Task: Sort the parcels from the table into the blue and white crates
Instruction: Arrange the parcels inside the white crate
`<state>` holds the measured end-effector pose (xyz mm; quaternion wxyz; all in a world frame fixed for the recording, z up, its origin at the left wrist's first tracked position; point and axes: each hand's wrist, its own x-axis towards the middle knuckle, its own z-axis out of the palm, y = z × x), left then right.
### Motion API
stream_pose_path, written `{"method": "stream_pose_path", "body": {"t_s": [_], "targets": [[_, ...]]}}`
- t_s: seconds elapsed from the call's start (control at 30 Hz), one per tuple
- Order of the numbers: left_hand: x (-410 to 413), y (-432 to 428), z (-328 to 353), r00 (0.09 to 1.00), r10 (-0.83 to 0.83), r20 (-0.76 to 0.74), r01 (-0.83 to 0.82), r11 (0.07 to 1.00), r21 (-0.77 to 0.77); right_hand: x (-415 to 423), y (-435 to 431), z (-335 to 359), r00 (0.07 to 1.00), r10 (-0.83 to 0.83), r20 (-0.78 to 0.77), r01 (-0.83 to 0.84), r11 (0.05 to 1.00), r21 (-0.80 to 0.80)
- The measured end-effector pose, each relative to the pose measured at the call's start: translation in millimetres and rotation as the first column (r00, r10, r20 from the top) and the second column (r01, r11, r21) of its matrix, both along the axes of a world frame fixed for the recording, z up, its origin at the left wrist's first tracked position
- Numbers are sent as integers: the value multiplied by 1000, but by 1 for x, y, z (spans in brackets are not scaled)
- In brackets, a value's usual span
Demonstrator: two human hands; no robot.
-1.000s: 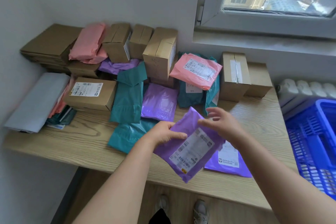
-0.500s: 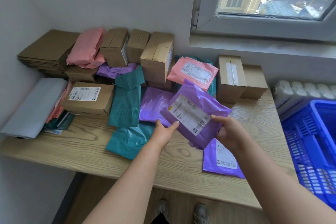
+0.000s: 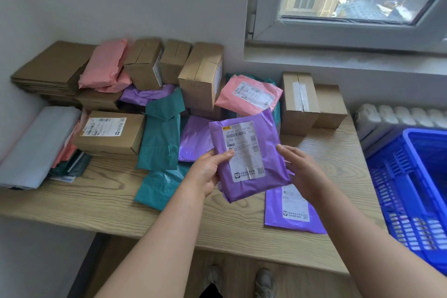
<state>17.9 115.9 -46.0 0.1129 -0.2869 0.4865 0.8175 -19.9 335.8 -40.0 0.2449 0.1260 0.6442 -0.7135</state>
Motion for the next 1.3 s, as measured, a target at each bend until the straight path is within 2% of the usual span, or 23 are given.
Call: {"method": "stream_pose_path", "body": {"t_s": [0.13, 0.3, 0.53, 0.7, 0.83, 0.97, 1.1, 1.2, 1.3], "targets": [[3, 8, 2, 1000, -17, 23, 15, 995, 96, -2, 1, 3, 995, 102, 16, -100, 991, -85], [5, 14, 3, 998, 63, 7, -63, 971, 231, 3, -3, -2, 998, -2, 59, 14, 979, -201], [8, 11, 3, 999, 47, 26, -52, 959, 278, 7, -1, -6, 997, 19, 75, 2, 962, -273], [7, 16, 3, 999, 25, 25, -31, 960, 279, 7, 2, -5, 998, -8, 66, 24, 965, -259], [5, 24, -16, 993, -38, 108, 13, 975, 224, 14, 12, -19, 992, -96, 84, 106, 986, -127], [12, 49, -51, 951, -151, 268, 145, 988, 44, 33, 36, -36, 992, -82, 98, 72, 992, 101], [23, 87, -72, 900, -216, 378, 267, 959, -90, 49, 64, -53, 988, -72, 139, 19, 937, 350], [18, 112, -86, 894, -209, 396, 299, 937, -180, 47, 86, -74, 981, -109, 161, 29, 900, 435], [8, 130, -96, 902, -195, 385, 348, 857, -381, 36, 98, -85, 986, -102, 134, 24, 873, 487]]}}
